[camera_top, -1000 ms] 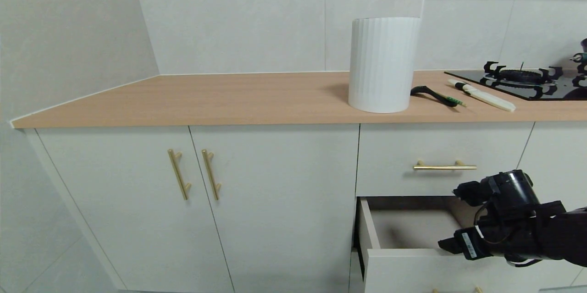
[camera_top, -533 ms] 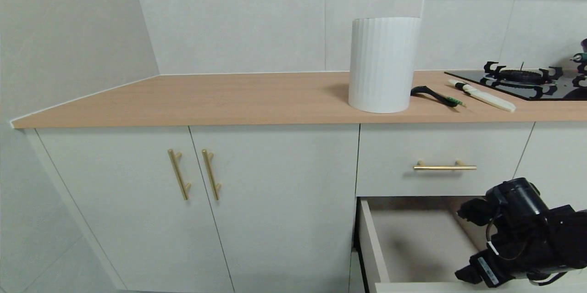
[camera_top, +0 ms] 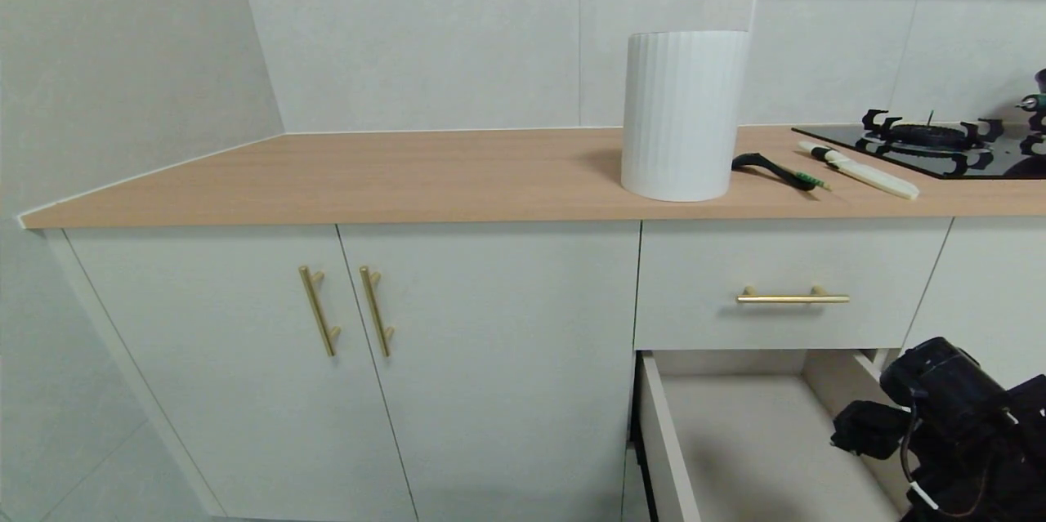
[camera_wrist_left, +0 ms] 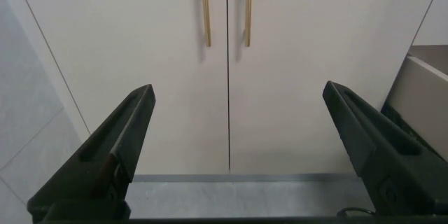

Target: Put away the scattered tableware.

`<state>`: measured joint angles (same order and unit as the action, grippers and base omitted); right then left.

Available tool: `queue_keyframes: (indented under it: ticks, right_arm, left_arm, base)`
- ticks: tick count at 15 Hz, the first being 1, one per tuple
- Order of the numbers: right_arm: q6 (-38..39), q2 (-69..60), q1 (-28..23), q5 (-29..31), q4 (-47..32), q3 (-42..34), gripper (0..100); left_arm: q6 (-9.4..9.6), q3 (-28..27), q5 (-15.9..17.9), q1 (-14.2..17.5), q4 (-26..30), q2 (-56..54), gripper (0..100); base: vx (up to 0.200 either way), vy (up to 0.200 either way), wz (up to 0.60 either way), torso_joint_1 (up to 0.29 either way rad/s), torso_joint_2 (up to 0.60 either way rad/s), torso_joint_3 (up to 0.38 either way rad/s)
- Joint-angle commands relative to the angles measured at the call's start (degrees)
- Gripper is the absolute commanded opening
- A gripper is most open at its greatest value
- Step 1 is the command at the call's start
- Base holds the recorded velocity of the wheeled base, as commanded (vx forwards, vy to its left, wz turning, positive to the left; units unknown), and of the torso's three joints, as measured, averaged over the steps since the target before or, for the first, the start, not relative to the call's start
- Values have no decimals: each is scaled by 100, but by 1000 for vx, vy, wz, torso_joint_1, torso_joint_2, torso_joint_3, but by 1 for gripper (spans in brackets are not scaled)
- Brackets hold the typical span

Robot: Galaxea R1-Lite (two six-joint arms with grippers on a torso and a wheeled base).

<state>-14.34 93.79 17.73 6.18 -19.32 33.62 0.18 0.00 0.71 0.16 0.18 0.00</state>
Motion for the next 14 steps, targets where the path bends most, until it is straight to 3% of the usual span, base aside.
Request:
queue_keyframes:
  ticks: [1,5,8,10,14]
  right_arm:
    - [-43,-125,170,24,-195,4,100]
    - [19,-98,170,59,-151,180,100]
    - [1029,-221,-59,-29,-80,865,100]
    - [1504,-292,-155,-64,315,1050,100]
    - [1583,-309,-393,-47,1045,971,100]
  left_arm:
    - [-1,0,0,2,-1,0,100]
    - [-1,0,0,2,-1,0,100]
    - [-1,0,0,2,-1,0,100]
    - [-1,0,0,2,-1,0,100]
    - [-1,0,0,2,-9,0,100]
  base:
    - [0,0,0,0,0,0]
    - [0,0,0,0,0,0]
    - [0,0,0,0,0,0]
    - [0,0,0,0,0,0]
    - [0,0,0,0,0,0]
